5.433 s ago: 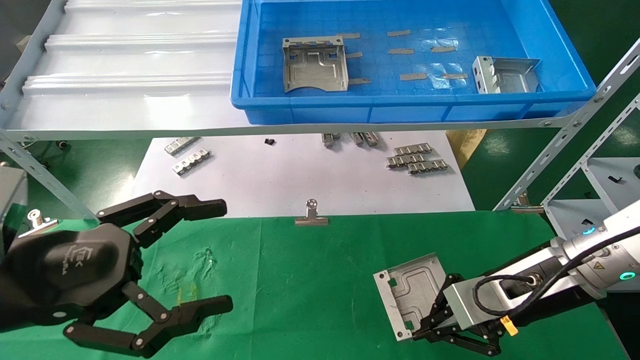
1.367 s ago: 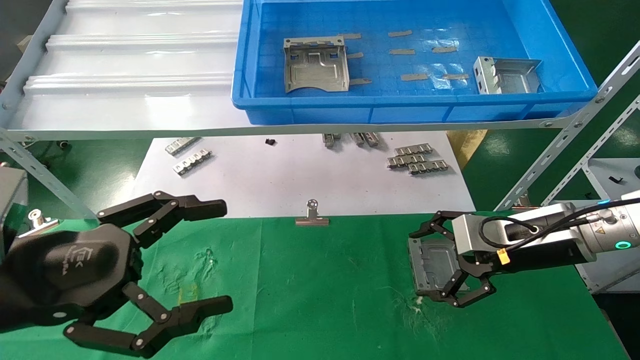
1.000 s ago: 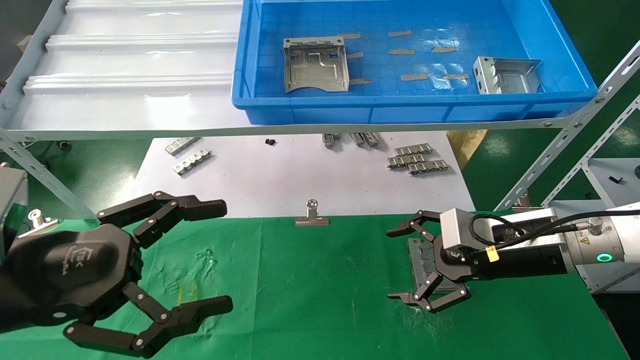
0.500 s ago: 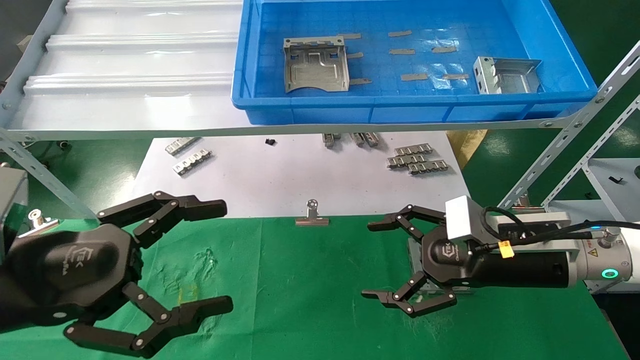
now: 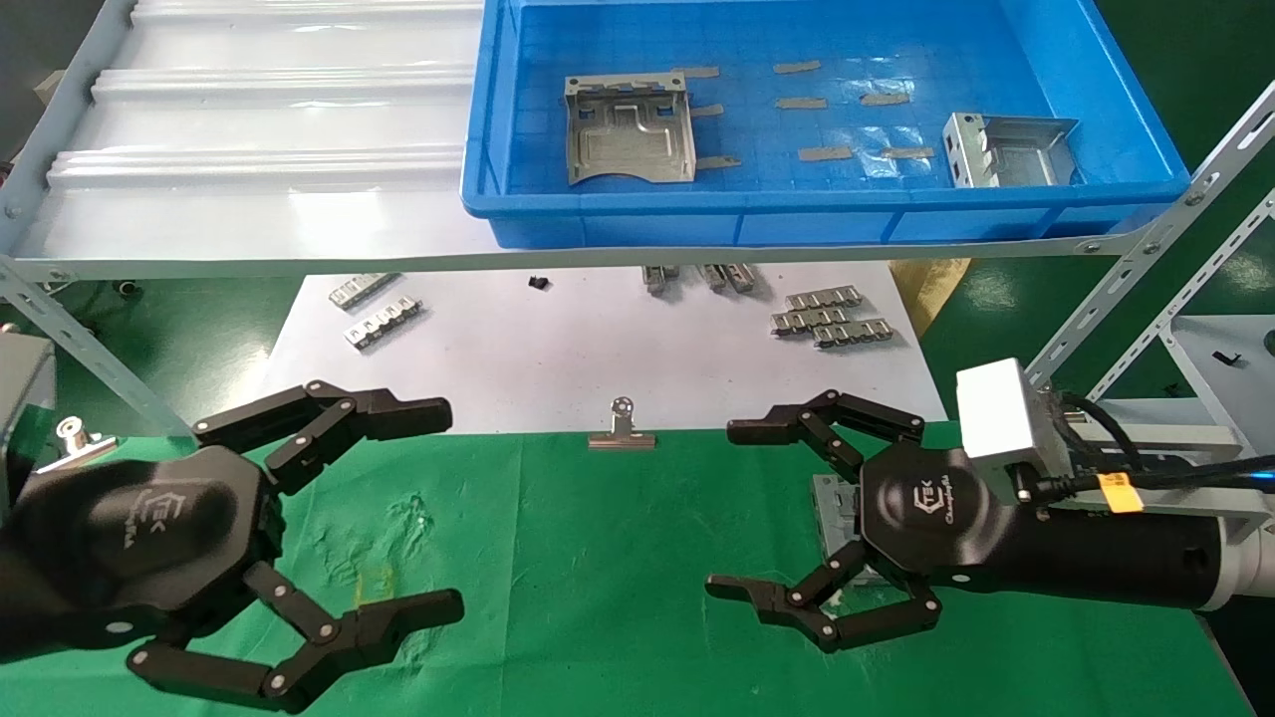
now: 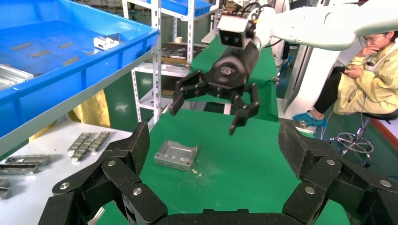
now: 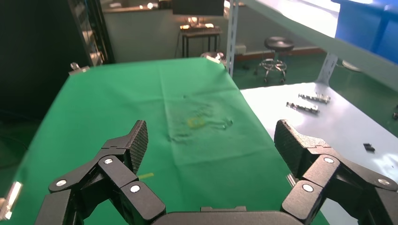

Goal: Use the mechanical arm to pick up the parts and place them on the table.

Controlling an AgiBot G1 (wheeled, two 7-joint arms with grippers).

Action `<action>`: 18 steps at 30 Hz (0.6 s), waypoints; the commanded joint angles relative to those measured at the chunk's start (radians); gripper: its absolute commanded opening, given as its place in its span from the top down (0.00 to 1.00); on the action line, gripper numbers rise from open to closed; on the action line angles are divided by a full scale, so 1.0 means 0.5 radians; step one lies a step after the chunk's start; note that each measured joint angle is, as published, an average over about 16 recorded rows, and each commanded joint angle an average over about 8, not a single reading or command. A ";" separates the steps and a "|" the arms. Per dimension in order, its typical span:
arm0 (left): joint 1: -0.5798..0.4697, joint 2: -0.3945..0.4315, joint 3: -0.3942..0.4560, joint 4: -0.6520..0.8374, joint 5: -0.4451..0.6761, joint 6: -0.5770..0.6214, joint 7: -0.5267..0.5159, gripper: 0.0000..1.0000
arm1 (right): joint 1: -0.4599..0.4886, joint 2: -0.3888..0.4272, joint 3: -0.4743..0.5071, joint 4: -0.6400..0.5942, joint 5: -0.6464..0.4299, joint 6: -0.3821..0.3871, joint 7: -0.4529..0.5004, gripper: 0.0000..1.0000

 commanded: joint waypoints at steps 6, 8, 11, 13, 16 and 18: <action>0.000 0.000 0.000 0.000 0.000 0.000 0.000 0.00 | -0.172 0.094 0.220 0.290 0.074 0.025 0.209 0.00; 0.000 0.000 0.000 0.000 0.000 0.000 0.000 0.00 | -0.221 0.120 0.282 0.372 0.095 0.032 0.269 0.00; 0.000 0.000 0.000 0.000 0.000 0.000 0.000 0.00 | -0.295 0.161 0.376 0.496 0.126 0.042 0.358 0.00; 0.000 0.000 0.000 0.000 0.000 0.000 0.000 0.00 | -0.344 0.187 0.439 0.578 0.147 0.049 0.418 0.00; 0.000 0.000 0.000 0.000 0.000 0.000 0.000 0.00 | -0.404 0.220 0.515 0.679 0.172 0.058 0.490 0.00; 0.000 0.000 0.000 0.000 0.000 0.000 0.000 0.00 | -0.428 0.233 0.545 0.720 0.183 0.061 0.520 0.00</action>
